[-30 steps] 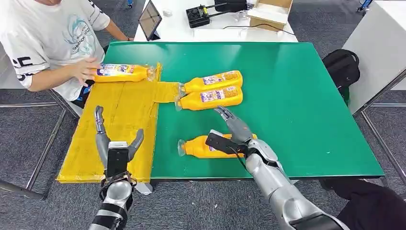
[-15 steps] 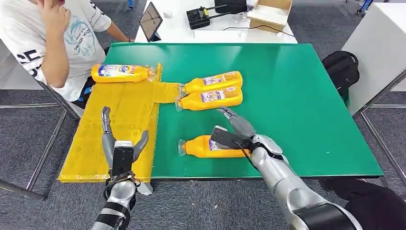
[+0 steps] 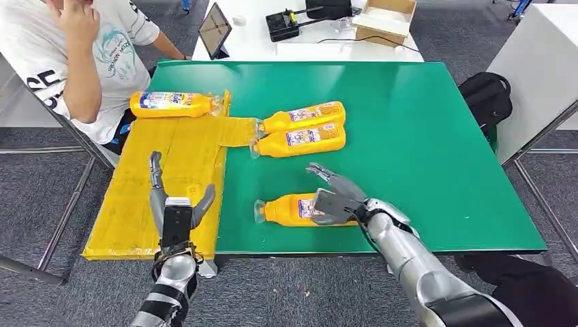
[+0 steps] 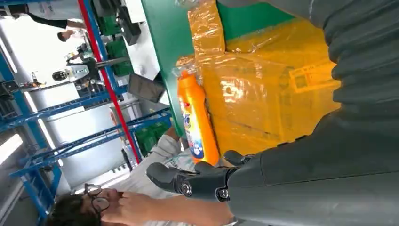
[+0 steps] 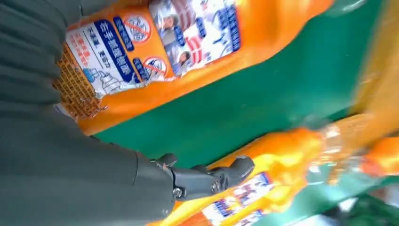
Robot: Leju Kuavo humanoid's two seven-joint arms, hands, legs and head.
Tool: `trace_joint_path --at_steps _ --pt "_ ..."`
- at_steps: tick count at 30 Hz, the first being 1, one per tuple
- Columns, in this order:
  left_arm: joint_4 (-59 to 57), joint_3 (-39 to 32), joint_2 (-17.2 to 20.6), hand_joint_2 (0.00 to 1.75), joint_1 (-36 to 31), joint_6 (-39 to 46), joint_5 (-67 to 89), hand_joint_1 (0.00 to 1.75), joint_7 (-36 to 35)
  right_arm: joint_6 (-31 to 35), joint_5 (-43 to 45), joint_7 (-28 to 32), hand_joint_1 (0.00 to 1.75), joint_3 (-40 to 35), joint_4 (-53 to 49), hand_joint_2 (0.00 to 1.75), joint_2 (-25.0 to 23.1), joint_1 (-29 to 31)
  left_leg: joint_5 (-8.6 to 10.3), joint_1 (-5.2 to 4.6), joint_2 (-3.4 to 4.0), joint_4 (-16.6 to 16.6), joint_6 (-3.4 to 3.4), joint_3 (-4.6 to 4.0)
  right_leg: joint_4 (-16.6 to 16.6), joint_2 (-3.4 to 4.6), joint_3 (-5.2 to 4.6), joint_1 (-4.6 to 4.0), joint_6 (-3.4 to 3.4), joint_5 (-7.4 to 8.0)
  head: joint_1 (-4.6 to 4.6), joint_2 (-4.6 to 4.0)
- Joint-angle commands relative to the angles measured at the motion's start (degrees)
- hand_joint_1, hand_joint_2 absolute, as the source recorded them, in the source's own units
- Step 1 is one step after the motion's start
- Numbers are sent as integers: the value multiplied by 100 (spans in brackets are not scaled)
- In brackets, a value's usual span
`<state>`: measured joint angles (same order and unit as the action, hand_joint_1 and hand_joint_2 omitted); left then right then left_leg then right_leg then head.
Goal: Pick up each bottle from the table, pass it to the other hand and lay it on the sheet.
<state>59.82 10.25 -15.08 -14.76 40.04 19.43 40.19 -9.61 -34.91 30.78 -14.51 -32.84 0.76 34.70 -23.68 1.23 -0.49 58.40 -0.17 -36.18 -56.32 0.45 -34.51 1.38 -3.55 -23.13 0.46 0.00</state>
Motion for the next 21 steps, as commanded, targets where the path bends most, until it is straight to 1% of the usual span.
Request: trace_joint_path --at_steps 1,2,3,5,8,9,11,12,16,21 --pt "-828 431 95 175 -432 -4 -144 0 -19 -730 608 436 0 -342 -1437 175 194 -1164 -3 4 -15 -11 5 17 13 -21 25 -7 13 -7 0 0" --pt "-861 462 95 175 -445 -4 -166 0 -19 -789 637 425 0 -393 -1492 175 249 -1222 -7 4 -11 -13 7 25 15 -19 32 -9 19 -9 2 0" --pt "-880 468 88 175 -446 -4 -166 0 -19 -787 638 425 0 -414 -1505 175 279 -1246 -6 3 -10 -8 6 14 8 -15 19 -6 13 -7 0 0" --pt "-905 473 89 175 -451 -4 -179 0 -19 -812 646 436 0 -447 -1506 175 303 -1264 -10 3 -11 -12 9 26 12 -21 31 -8 21 -11 -2 0" --pt "-920 456 84 175 -448 -4 -191 0 -19 -801 646 437 0 -463 -1490 175 318 -1276 -10 2 -6 -10 9 21 11 -18 22 -7 16 -8 0 0" --pt "-918 463 88 175 -424 -4 -194 0 -19 -755 627 422 0 -485 -1462 175 316 -1280 -10 2 -9 -12 12 26 14 -24 29 -8 21 -9 0 0" --pt "-891 455 91 175 -402 -4 -181 0 -19 -639 584 376 0 -538 -1366 175 366 -1236 -9 3 3 -6 7 11 8 -8 8 -5 10 -4 0 0" --pt "-889 467 98 175 -398 -4 -195 0 -19 -626 581 371 0 -542 -1325 175 417 -1220 -11 3 2 -9 11 20 12 -12 18 -7 17 -6 0 0" --pt "-892 450 103 175 -373 -4 -249 0 -19 -394 363 129 0 -673 -1024 175 587 -1031 -9 1 5 -10 11 20 11 -15 21 -5 15 -7 -2 0" --pt "-942 521 99 175 -345 -4 -367 0 -19 19 115 -118 0 -795 -602 175 521 -816 -10 3 -1 -13 13 28 17 -15 33 -8 20 -6 0 0"
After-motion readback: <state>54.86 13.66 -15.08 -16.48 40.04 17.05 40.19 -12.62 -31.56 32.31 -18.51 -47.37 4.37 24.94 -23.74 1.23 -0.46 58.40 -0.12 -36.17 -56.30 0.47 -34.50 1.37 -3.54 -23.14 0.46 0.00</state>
